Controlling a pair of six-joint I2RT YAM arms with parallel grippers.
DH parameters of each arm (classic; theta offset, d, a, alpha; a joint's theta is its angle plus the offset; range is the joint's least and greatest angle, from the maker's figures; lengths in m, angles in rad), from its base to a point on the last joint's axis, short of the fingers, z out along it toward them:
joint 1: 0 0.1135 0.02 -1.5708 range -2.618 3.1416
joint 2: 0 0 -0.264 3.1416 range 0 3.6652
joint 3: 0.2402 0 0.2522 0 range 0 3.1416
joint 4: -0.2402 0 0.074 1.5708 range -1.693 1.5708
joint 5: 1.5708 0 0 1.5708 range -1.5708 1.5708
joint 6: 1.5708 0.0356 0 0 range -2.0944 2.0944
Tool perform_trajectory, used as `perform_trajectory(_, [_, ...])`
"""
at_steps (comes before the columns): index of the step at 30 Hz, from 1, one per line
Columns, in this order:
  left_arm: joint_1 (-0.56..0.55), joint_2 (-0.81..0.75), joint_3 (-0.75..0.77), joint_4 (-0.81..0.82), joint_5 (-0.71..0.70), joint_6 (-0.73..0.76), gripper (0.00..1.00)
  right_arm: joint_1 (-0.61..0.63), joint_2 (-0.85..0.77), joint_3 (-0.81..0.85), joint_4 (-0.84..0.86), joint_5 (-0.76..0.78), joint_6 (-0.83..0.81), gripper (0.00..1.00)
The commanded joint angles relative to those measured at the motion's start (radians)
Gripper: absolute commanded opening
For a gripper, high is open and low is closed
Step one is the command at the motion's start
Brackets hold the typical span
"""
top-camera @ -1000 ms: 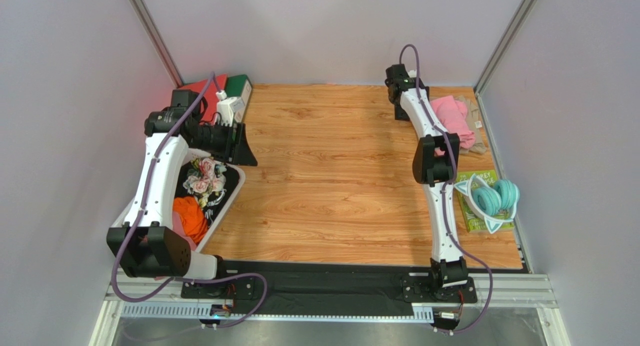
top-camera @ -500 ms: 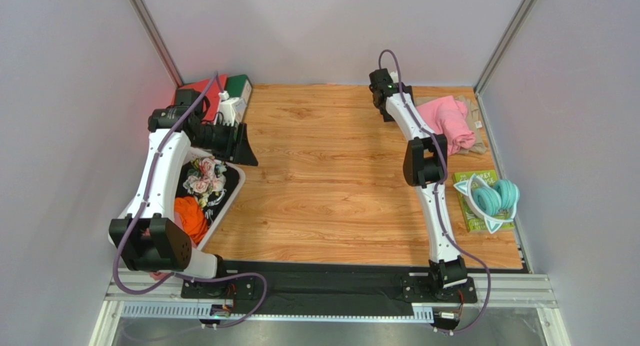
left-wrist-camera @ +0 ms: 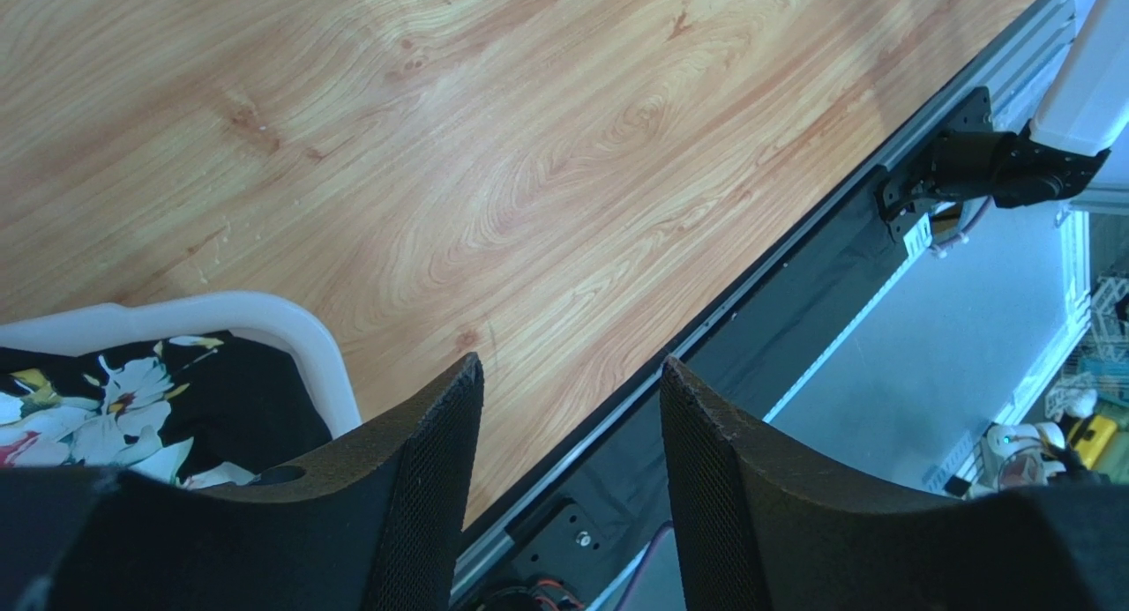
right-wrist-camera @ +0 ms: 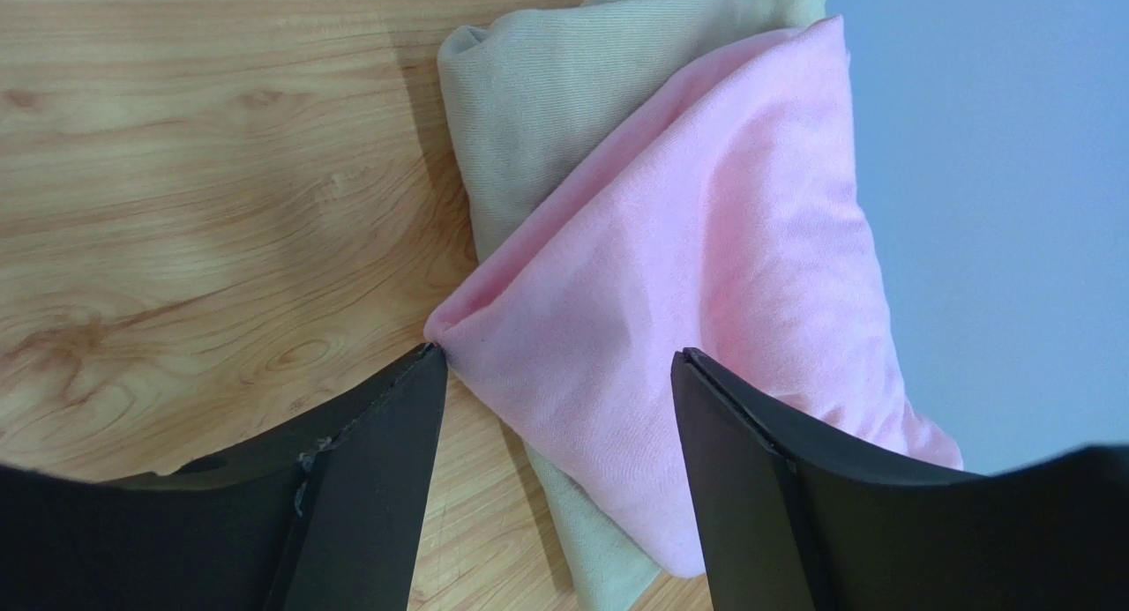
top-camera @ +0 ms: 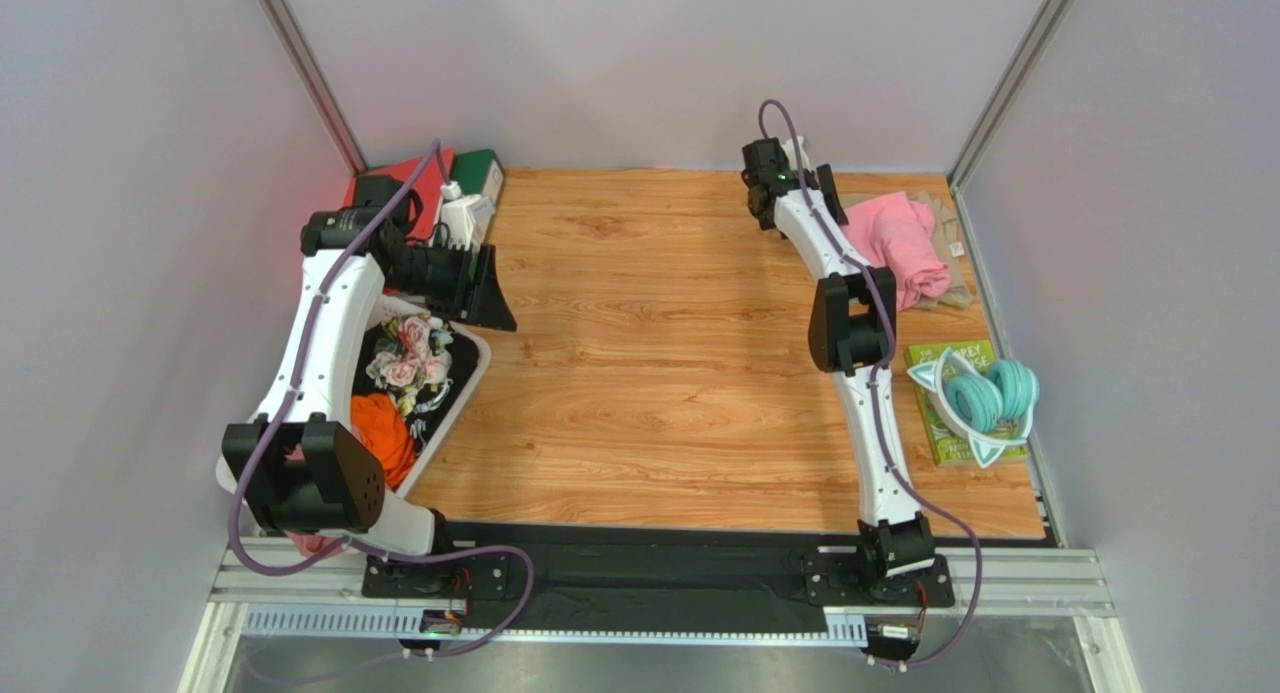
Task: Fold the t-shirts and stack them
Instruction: Put the neatly folded tshirt into the corner of the board with the right arm, then smooth out wrinkles on the folded tshirt
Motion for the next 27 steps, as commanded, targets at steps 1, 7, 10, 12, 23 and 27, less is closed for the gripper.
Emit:
perform_trajectory(1, [-0.003, 0.001, 0.051, -0.006, 0.026, 0.023, 0.59, -0.008, 0.018, 0.003, 0.037, 0.042, -0.016, 0.68])
perform_trajectory(7, [-0.003, 0.003, 0.070, -0.013, 0.041, 0.016, 0.59, -0.009, 0.021, -0.027, 0.023, 0.022, 0.005, 0.68])
perform_trajectory(10, [-0.001, 0.001, 0.077, -0.014, 0.044, 0.016, 0.59, -0.009, 0.018, -0.032, 0.017, 0.013, 0.011, 0.68])
perform_trajectory(12, [-0.003, 0.001, 0.079, -0.016, 0.041, 0.016, 0.59, -0.009, 0.015, -0.035, 0.019, 0.012, 0.011, 0.68])
perform_trajectory(23, [-0.001, -0.002, 0.070, -0.026, 0.027, 0.035, 0.59, -0.026, 0.024, -0.043, 0.031, 0.005, 0.022, 0.40])
perform_trajectory(27, [-0.003, 0.005, 0.070, -0.026, 0.023, 0.039, 0.60, -0.035, 0.019, -0.044, 0.028, -0.004, 0.028, 0.34])
